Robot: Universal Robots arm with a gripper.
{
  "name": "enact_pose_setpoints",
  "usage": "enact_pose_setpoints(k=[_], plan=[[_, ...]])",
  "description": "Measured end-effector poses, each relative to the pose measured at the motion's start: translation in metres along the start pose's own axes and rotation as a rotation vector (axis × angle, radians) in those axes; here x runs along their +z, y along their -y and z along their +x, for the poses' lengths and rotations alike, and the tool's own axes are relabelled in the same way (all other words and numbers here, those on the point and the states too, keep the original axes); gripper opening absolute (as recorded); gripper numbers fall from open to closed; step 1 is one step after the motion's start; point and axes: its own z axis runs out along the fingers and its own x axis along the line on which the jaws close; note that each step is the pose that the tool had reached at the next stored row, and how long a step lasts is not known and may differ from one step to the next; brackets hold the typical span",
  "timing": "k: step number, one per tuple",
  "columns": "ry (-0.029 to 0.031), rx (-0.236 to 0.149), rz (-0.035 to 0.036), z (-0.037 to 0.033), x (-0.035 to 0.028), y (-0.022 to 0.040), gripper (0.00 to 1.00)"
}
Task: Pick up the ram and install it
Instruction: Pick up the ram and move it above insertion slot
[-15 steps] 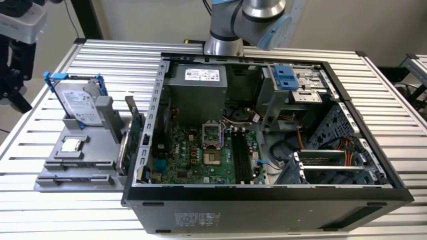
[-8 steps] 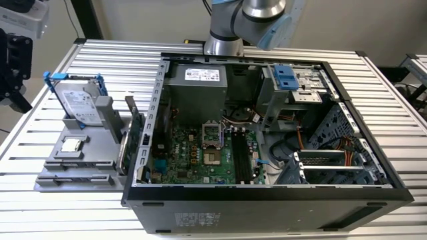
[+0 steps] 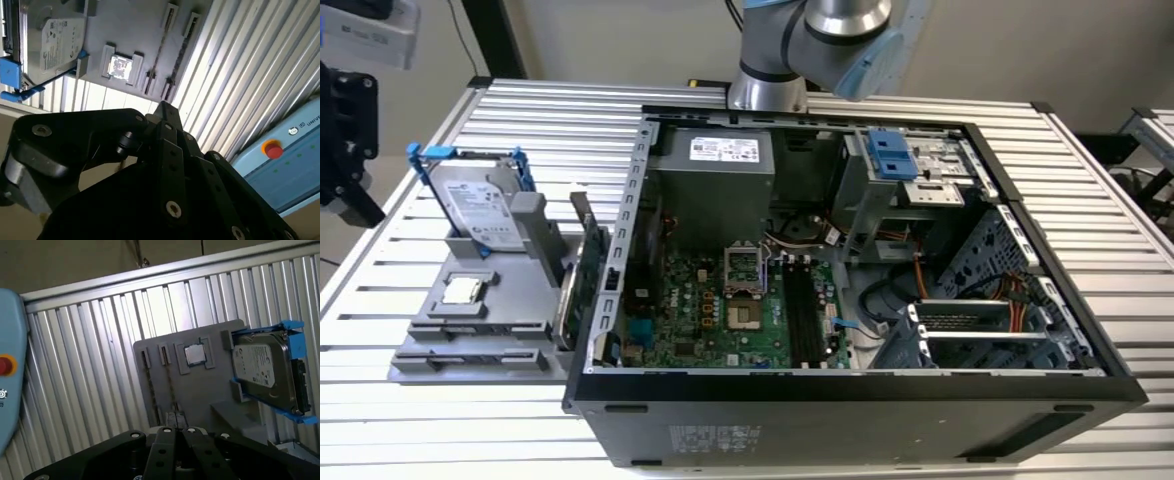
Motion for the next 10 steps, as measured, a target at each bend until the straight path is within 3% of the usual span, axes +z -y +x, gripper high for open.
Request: enact_pose_setpoints(k=[10], plan=[[-0.0017,-0.181,-0.0068,0.0001,0.0037,0.0000,0.00]])
